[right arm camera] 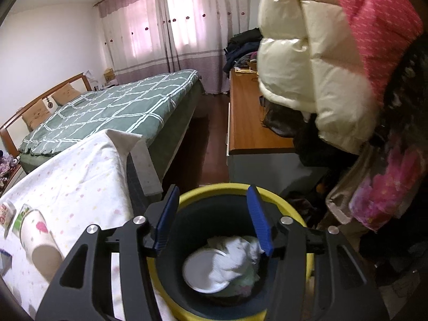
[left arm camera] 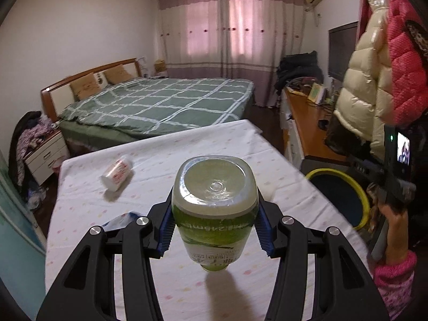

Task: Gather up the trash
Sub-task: 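Carry the green bottle over the bin and open the left tool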

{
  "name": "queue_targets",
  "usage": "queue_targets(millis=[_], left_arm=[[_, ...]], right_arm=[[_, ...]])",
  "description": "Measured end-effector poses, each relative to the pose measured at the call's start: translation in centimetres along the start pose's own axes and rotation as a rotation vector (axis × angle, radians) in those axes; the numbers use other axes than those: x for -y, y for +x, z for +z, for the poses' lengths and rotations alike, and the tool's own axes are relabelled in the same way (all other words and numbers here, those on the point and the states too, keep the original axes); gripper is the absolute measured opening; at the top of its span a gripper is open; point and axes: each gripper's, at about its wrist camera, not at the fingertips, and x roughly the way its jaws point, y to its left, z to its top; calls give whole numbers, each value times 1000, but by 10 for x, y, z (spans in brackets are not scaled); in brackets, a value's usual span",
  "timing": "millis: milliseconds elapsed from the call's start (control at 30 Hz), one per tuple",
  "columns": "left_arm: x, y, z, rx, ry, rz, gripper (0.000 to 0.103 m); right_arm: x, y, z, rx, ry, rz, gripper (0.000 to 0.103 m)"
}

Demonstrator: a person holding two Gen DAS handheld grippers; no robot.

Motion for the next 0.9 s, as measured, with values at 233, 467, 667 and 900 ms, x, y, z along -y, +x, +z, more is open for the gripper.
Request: queue_targets(millis=[233,467,667,900], left_arm=[[66,8,30,24,72,-117,51],[149,34,55,16,132,-249,51],[213,81,63,-28,160,-324,51],[249,137,55,-64,158,-329,75]], right_arm=[[43,-22,-11,-9,0,-27,52],[78,-33,-14,-4,17,-40,53],[102,-28,-16,-20,33,-46,53],[116,-21,-19,-40,53,-48,54]])
